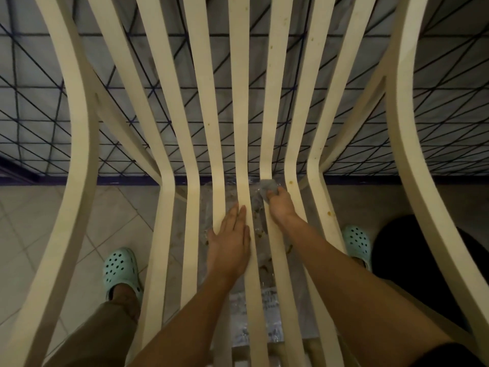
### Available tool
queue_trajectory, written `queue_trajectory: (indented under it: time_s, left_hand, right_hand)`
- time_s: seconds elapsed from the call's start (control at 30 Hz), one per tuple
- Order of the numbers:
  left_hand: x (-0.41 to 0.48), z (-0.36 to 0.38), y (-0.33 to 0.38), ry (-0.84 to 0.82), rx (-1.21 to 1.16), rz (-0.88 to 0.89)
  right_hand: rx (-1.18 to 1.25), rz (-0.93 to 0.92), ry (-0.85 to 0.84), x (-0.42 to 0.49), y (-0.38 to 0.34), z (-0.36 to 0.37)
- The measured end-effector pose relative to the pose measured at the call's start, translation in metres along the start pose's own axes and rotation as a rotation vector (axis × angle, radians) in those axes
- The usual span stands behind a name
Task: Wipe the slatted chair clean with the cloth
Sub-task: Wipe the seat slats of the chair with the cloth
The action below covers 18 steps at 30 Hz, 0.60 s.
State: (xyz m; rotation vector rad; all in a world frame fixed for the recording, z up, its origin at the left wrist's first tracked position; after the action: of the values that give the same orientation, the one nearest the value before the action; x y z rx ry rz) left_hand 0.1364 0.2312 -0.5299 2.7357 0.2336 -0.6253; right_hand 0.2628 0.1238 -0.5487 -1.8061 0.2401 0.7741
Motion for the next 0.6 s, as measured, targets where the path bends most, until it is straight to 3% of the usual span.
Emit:
queue_trajectory:
  time_s: [0.33, 0.6]
  left_hand:
    - [-0.028, 0.013, 0.005, 0.011, 0.068, 0.064]
    - [-0.085, 0.038, 0.011, -0.002, -0.038, 0.103]
  right_hand:
    - [-0.029, 0.03, -0.038, -0.089, 0.057, 0.007]
    - [-0.054, 0.075, -0.028, -0.158, 0.099, 0.011]
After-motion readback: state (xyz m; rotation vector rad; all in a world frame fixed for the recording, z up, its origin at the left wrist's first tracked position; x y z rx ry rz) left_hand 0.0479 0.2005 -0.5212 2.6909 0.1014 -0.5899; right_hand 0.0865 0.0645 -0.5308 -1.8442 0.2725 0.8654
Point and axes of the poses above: each hand's wrist, its own x-axis towards the middle knuckle, its own z-axis out of the palm, y = z × x, the point moved 5 cm from there along x, towards the middle knuckle, and after that the axes turned 14 degrees about -y, right-handed, at the moved point
